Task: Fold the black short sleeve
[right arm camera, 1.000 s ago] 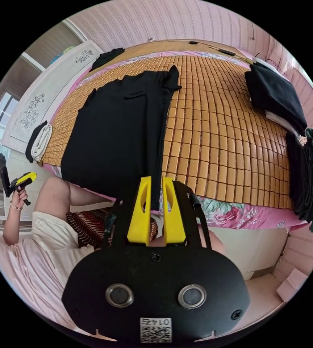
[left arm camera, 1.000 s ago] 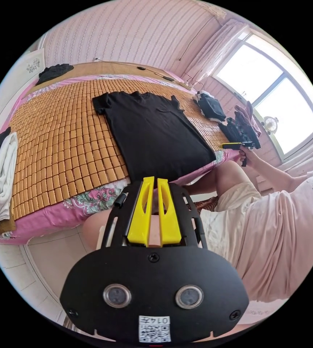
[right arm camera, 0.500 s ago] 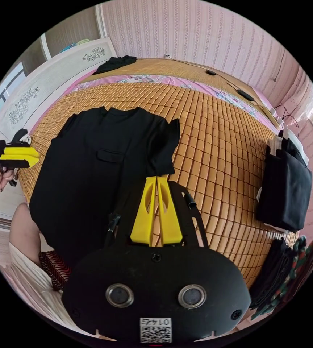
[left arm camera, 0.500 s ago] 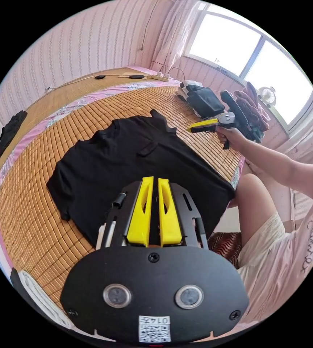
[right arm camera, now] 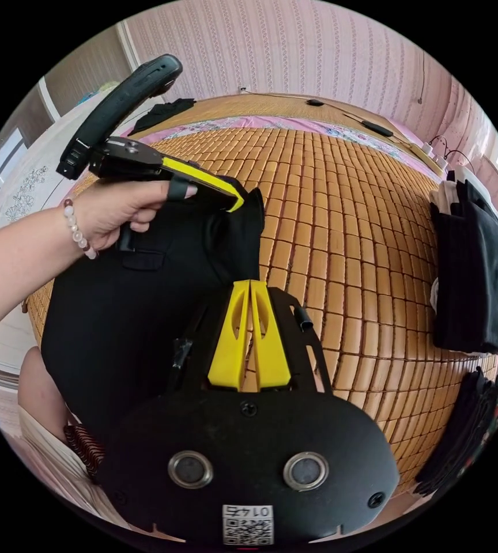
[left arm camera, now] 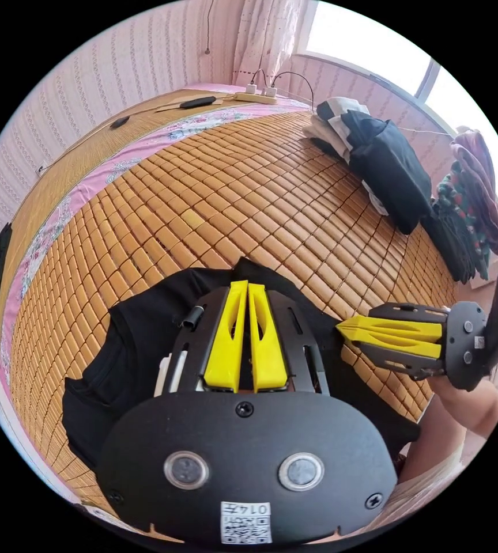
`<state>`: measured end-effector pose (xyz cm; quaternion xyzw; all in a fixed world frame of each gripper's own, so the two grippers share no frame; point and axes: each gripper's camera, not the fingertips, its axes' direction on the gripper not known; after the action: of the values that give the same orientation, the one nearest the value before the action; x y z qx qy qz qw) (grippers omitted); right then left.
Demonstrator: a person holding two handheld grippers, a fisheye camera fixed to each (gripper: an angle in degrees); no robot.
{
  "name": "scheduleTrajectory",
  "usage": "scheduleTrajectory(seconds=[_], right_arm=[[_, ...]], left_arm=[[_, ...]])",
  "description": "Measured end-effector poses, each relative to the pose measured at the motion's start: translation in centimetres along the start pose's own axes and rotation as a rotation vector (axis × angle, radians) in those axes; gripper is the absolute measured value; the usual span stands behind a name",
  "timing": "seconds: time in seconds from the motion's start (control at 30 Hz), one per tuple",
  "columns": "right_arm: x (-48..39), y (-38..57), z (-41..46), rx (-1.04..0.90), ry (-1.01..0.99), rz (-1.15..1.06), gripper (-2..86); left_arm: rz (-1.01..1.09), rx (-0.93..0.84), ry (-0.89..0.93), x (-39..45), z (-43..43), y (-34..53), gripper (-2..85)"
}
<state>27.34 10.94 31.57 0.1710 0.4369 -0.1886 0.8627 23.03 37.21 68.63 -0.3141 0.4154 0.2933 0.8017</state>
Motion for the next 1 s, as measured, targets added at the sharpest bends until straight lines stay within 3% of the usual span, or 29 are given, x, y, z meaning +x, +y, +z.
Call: scheduleTrajectory(seconds=[0.17, 0.27, 0.4, 0.7, 0.87, 1.0], right_arm=[[0.2, 0.8, -0.2, 0.042, -0.023, 0.011, -0.3], [0.8, 1.3, -0.3, 0.071, -0.064, 0.038, -0.3], [0.8, 1.8, -0.4, 0.099, -0.077, 0.05, -0.3], [-0.8, 0.7, 0.2, 0.092, 0.004, -0.002, -0.3], [-0.3, 0.2, 0.5, 0.095, -0.052, 0.032, -0.3], [0.2, -0.2, 0.7, 0.098, -0.124, 0.071, -0.3]], left_arm=[[-0.163, 0.067, -0.035, -1.2, 0.3, -0.7, -1.0], [-0.183, 0.189, 0.105, -1.9, -0.5, -0.4, -1.0], [-0.036, 0.035, 0.023, -0.7, 1.0, -2.0, -1.0], [-0.273, 0.047, -0.062, -2.2, 1.0, -2.7, -1.0], [-0.077, 0.161, -0.026, -0.2, -1.3, -3.2, -1.0], [0.079, 0.074, 0.032, 2.2, 0.4, -4.5, -1.0]])
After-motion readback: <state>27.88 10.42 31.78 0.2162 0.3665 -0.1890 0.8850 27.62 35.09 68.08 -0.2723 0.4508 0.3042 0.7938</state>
